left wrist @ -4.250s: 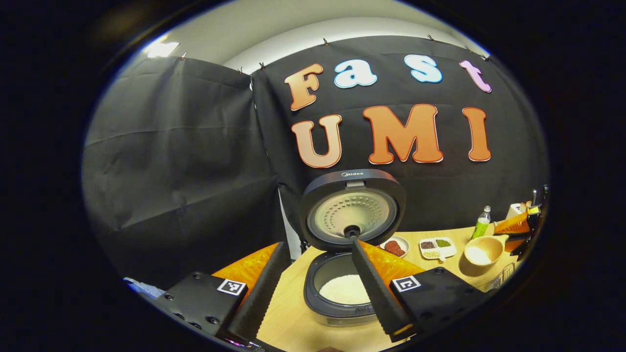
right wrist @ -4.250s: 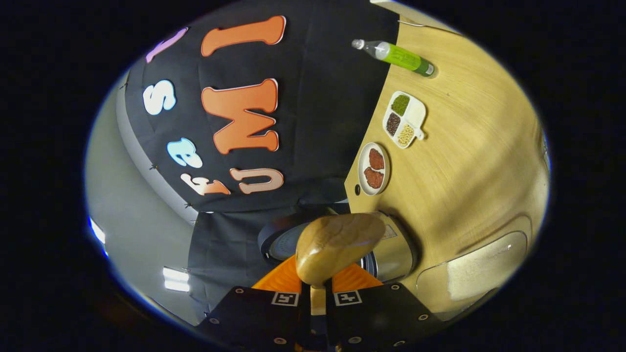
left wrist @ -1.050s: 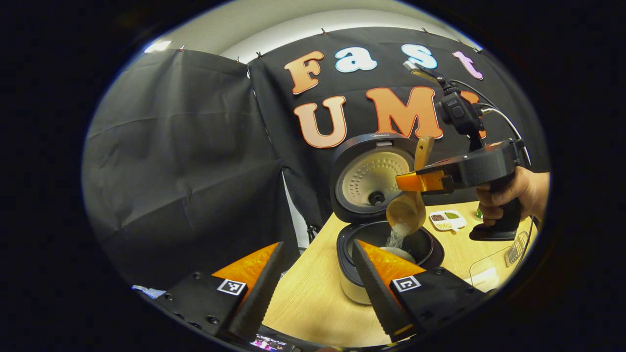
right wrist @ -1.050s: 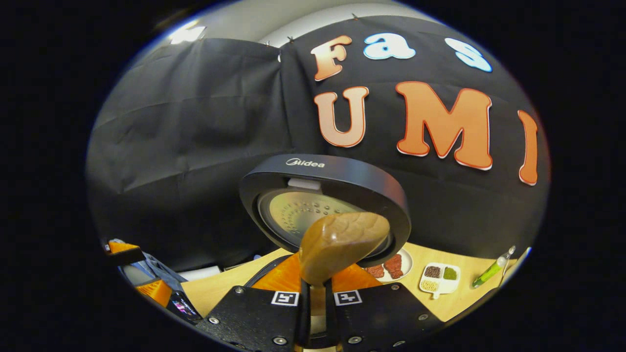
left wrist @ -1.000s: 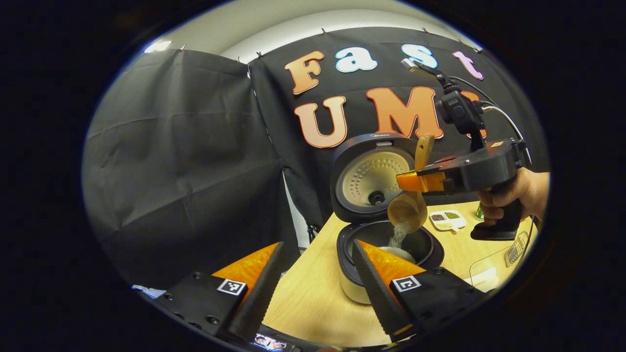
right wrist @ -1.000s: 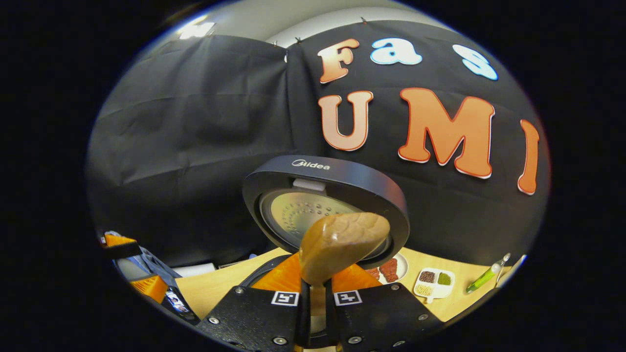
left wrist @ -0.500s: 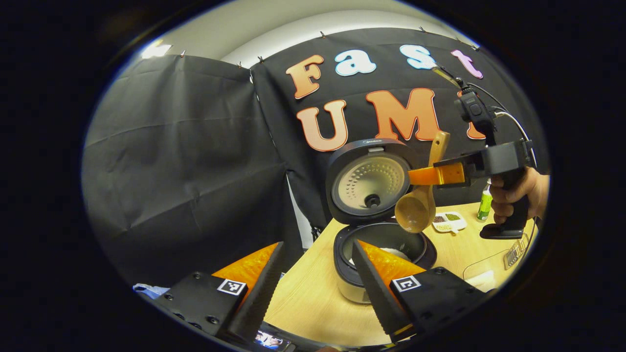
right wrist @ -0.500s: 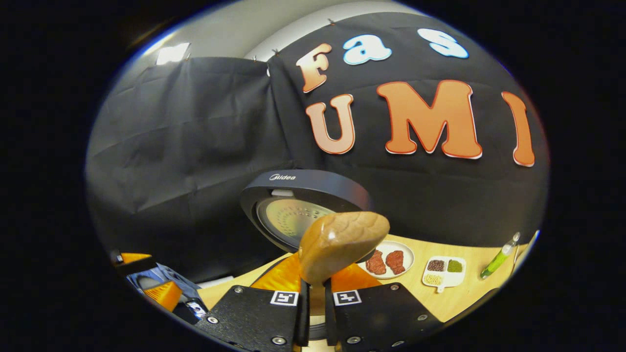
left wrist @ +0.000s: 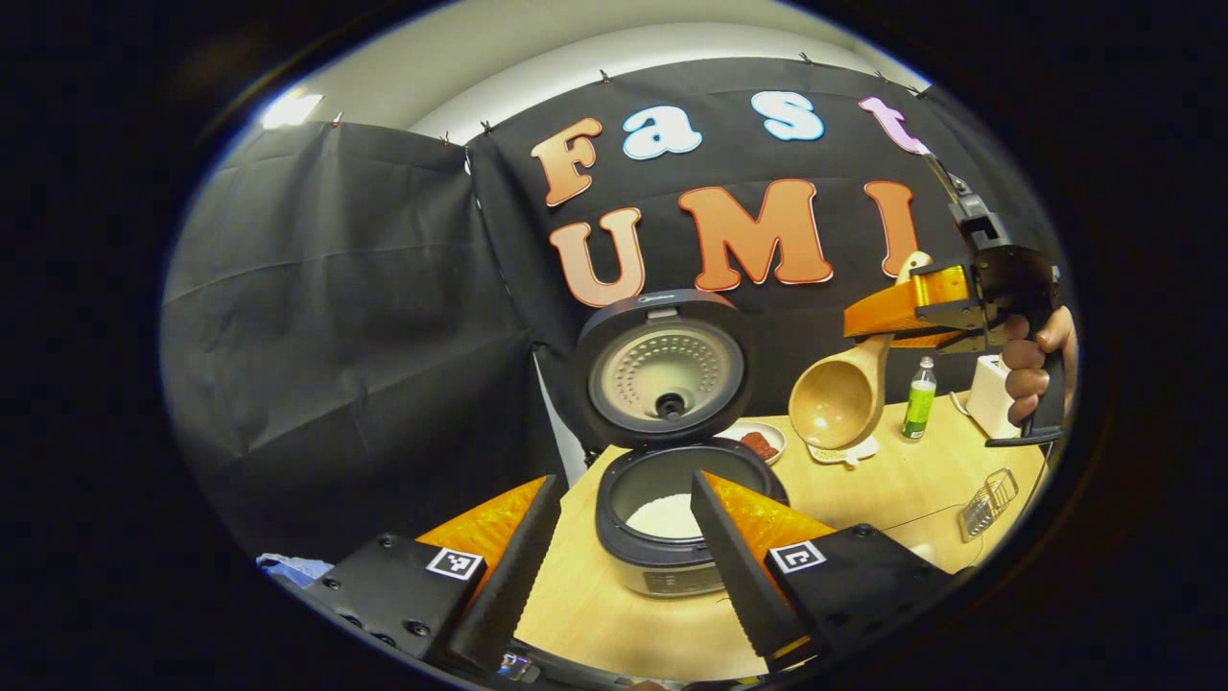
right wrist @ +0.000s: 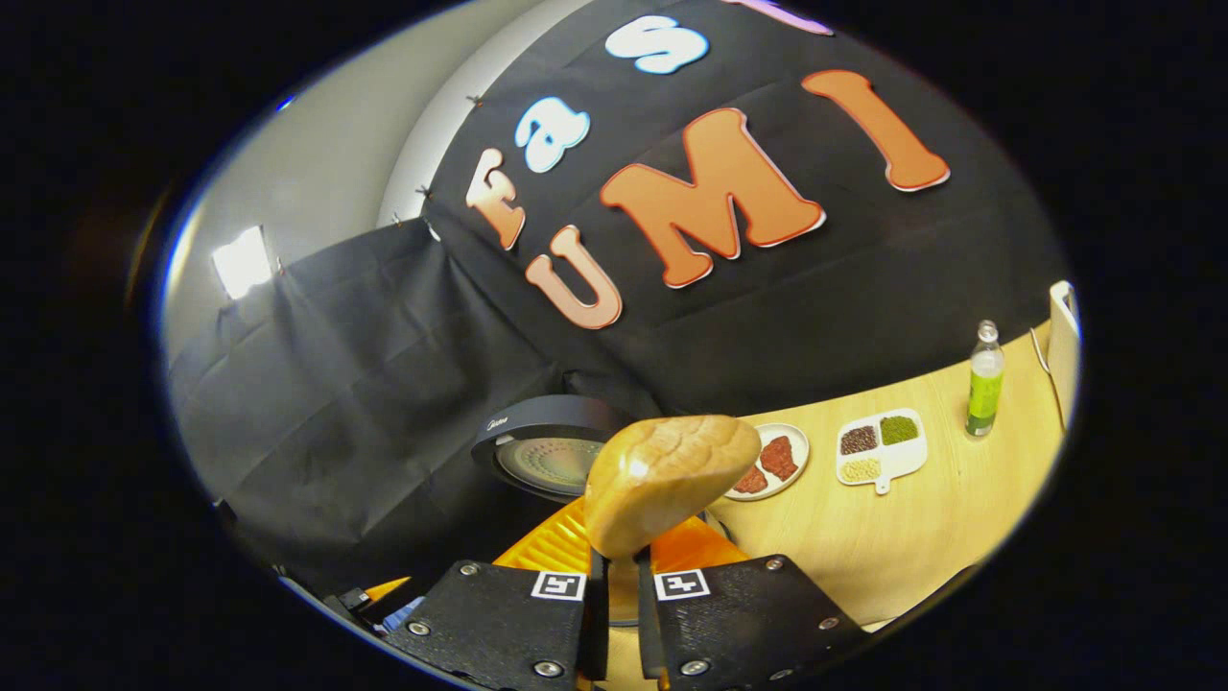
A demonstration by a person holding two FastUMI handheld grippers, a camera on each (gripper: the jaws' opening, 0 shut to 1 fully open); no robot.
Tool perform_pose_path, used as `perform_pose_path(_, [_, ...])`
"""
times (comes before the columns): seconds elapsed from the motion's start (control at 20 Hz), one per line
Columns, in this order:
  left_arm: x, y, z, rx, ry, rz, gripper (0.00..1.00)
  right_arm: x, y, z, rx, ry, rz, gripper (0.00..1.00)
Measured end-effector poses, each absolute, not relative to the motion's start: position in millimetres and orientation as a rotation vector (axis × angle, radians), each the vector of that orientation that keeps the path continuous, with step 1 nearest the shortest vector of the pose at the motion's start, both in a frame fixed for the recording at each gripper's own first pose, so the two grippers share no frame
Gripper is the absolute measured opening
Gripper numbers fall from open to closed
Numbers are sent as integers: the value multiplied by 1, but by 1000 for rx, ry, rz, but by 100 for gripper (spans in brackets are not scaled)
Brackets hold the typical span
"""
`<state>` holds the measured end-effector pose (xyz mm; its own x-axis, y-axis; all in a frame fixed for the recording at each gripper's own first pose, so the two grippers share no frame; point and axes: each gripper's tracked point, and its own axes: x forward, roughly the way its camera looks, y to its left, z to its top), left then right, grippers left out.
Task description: Close the left gripper, press the button to open the rice cooker; take a wooden spoon from the chopstick holder with the right hand, scoop a spoonful of rice and pour it into the rice cooker, then put the wooden spoon back into the chopstick holder.
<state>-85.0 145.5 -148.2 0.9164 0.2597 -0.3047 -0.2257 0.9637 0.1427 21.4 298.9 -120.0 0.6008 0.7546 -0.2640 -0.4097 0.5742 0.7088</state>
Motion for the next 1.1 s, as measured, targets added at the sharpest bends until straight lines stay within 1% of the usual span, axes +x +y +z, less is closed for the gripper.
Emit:
perform_pose_path(0.25, [-78,104,-145,103,330,197,93,28,216,-138,719,608,607,12])
perform_pose_path(0.4, [-74,79,-143,119,329,152,93,30,160,-151,726,592,510,12])
perform_pose_path(0.5, [-69,63,-143,121,330,122,93,31,122,-168,710,595,442,12])
perform_pose_path(0.7, [-63,38,-149,110,349,80,93,25,59,-204,768,644,323,12])
perform_pose_path(1.1, [-49,10,-156,128,376,32,93,-7,10,-270,814,753,203,12])
